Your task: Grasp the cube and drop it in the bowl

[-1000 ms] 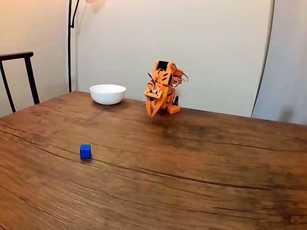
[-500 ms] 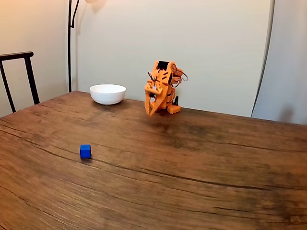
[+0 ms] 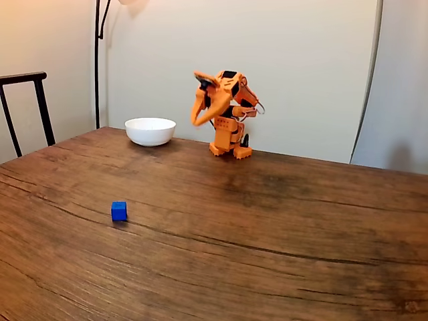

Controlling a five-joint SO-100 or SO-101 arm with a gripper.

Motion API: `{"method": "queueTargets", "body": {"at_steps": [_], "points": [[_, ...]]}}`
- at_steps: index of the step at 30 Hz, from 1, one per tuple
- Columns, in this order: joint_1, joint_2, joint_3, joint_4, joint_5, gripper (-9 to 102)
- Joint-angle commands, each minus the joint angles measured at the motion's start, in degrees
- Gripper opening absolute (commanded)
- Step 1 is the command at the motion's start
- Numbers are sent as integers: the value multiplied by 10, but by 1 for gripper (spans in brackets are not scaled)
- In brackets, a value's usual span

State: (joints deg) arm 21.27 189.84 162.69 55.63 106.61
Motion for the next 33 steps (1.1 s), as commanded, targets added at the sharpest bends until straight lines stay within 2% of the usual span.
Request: {"method": "queueTargets", "body": {"at_steps": [1,12,17,23,33], "points": [[1,1,-54,-11,-4,0],[109,-1,-144,-15,-8,0],[113,-36,-140,-81,-52,0],[109,-221,-220,-156,-48,0],[69,-574,-489,-158,-48,0]]}}
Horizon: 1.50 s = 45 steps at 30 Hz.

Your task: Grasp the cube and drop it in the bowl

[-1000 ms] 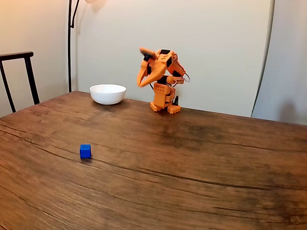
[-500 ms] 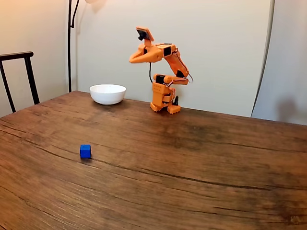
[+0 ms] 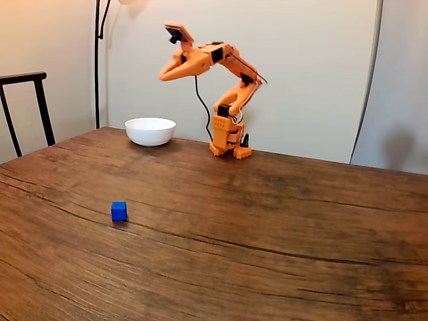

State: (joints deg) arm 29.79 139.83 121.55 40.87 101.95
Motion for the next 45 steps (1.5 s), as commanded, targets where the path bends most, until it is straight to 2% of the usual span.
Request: {"method": "queueTargets", "body": {"at_steps": [1,5,12,18,27,30,33,35,45], "points": [[-25,-103,-98,-11,-4,0],[-48,-207,-175,-11,-6,0],[-98,-339,-249,-12,-91,1],[-127,-424,-311,-14,-98,2],[-161,-598,-436,-33,-142,37],[-163,-671,-466,-96,-109,44],[-160,-732,-511,-156,-6,48],[-157,-766,-544,-167,60,48],[-139,-830,-638,-24,151,49]]}}
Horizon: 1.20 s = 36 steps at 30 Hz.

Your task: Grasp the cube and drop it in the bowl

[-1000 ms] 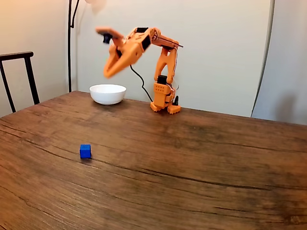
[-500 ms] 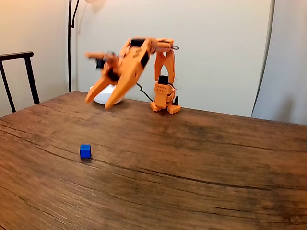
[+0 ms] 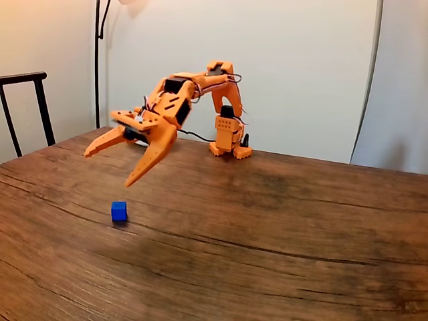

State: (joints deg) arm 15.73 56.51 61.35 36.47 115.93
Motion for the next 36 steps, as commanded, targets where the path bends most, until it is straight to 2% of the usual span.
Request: {"method": "queueTargets", "body": {"at_steps": [1,12,26,32,36], "points": [[2,0,-37,25,7,49],[-4,-55,-39,18,-41,48],[1,-96,-39,18,-201,48],[-8,-148,-40,-52,-246,48],[-8,-153,-40,-53,-246,48]]}}
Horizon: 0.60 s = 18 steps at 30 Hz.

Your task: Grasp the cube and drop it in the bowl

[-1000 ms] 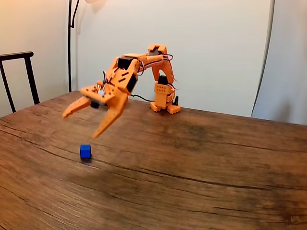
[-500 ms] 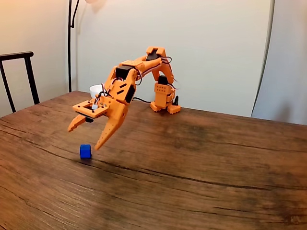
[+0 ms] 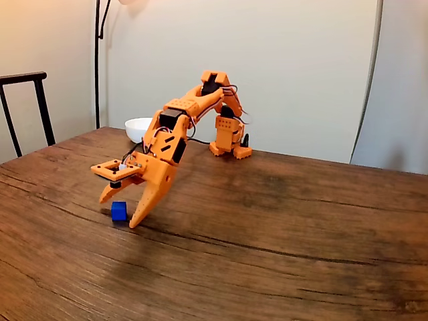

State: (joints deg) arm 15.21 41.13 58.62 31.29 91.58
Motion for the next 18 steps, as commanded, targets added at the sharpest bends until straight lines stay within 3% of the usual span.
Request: {"method": "queueTargets", "body": {"at_steps": [1,18], "points": [[-2,1,-12,0,-3,48],[0,-2,-1,1,-4,46]]}}
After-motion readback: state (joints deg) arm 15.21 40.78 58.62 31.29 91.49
